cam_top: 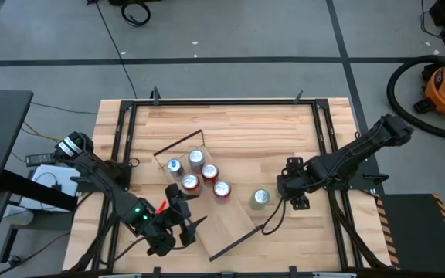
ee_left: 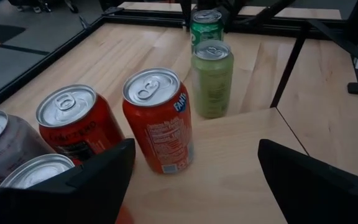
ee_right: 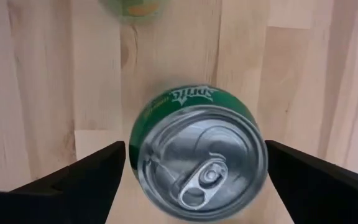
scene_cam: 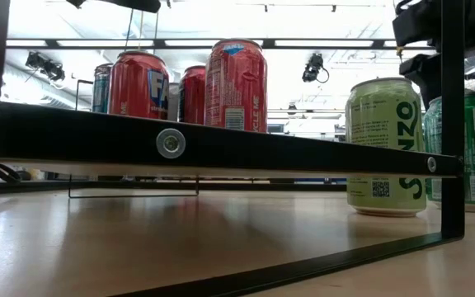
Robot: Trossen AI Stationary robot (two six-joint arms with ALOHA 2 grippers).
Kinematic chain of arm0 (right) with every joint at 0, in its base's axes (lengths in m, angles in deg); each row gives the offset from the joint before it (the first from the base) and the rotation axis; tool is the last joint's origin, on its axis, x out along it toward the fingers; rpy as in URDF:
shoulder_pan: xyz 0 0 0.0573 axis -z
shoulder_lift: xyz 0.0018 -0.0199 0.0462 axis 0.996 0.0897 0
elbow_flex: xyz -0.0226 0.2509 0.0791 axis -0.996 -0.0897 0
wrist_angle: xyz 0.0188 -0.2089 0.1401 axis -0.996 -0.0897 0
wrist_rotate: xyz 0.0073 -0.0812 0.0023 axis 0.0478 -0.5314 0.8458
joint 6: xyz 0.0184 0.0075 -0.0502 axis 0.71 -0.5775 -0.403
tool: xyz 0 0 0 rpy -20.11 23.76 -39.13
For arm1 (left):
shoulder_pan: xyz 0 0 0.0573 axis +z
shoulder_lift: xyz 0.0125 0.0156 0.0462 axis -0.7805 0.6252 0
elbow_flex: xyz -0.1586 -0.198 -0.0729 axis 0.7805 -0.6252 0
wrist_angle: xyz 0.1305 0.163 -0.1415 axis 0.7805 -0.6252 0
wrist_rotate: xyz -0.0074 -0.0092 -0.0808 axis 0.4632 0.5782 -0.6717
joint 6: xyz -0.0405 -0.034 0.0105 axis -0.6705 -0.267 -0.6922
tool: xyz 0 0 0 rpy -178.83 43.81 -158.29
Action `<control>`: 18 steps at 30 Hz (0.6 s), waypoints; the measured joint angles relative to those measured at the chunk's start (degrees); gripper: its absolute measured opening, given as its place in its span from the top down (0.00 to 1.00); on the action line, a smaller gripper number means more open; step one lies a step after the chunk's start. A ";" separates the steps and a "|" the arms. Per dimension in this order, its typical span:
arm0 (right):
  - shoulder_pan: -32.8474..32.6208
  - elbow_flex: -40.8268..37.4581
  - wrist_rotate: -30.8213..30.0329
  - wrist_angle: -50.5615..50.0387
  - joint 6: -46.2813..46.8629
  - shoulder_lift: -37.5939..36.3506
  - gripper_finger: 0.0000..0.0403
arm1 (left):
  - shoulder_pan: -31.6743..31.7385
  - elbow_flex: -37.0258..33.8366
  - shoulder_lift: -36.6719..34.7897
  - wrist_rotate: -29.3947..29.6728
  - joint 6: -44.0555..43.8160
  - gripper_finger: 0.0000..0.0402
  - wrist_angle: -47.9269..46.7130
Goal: Place canned beverage on shelf
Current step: Put the green soda can on the shelf
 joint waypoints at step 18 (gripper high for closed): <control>3.53 0.86 4.59 4.40 -5.82 6.42 0.19 | -0.04 0.00 0.00 -0.30 0.01 0.13 0.00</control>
